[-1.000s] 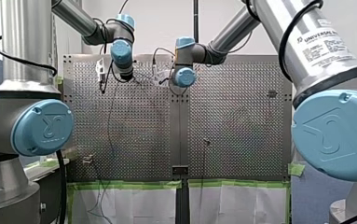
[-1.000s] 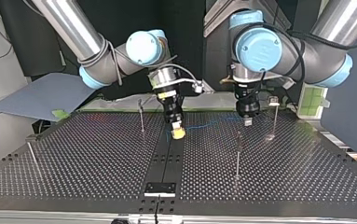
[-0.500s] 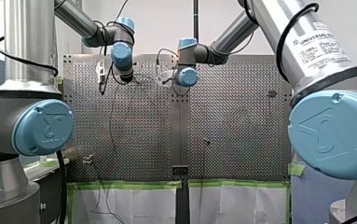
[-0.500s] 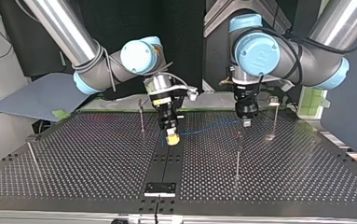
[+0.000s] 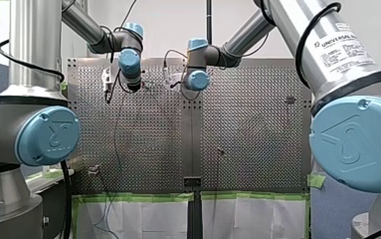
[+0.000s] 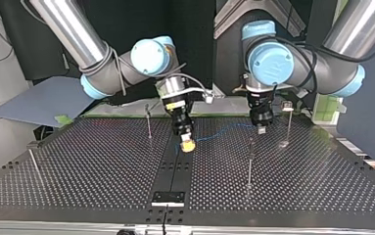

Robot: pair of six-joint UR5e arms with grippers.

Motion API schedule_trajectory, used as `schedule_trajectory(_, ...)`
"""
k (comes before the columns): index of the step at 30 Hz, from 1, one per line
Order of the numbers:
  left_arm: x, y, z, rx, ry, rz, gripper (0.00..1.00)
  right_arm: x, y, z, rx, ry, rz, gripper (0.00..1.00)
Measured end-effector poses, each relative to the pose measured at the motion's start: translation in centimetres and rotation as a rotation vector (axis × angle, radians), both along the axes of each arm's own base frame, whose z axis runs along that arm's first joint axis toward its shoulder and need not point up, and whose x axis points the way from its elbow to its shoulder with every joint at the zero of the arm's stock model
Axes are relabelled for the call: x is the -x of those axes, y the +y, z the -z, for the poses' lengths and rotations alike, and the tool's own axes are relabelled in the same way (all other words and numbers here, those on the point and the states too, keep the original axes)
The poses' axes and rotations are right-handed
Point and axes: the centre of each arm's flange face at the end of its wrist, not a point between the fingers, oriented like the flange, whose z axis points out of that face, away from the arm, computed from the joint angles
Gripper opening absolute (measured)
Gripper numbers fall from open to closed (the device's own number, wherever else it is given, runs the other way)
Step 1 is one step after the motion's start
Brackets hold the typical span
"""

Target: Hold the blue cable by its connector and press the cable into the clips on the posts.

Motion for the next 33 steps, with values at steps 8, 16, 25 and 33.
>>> schedule_trajectory(8,-0.7,0.9,0.0,-0.017,-0.009,-0.017,0.0,-0.6,0.5,0.2,-0.002,0.002,-0.014,0.0)
schedule_trajectory(16,-1.3,2.2,0.0,-0.031,-0.004,-0.041,0.0,-0.8,0.0,0.5,-0.006,0.001,-0.017,0.0)
schedule_trajectory(25,-3.3,4.7,2.2,-0.086,0.063,-0.07,0.0,-1.2,-1.2,-0.4,0.004,-0.027,-0.013,0.0)
schedule_trajectory(33,-4.0,5.4,2.4,-0.098,0.065,-0.043,0.0,-1.7,-1.6,-0.4,0.005,-0.033,-0.014,0.0)
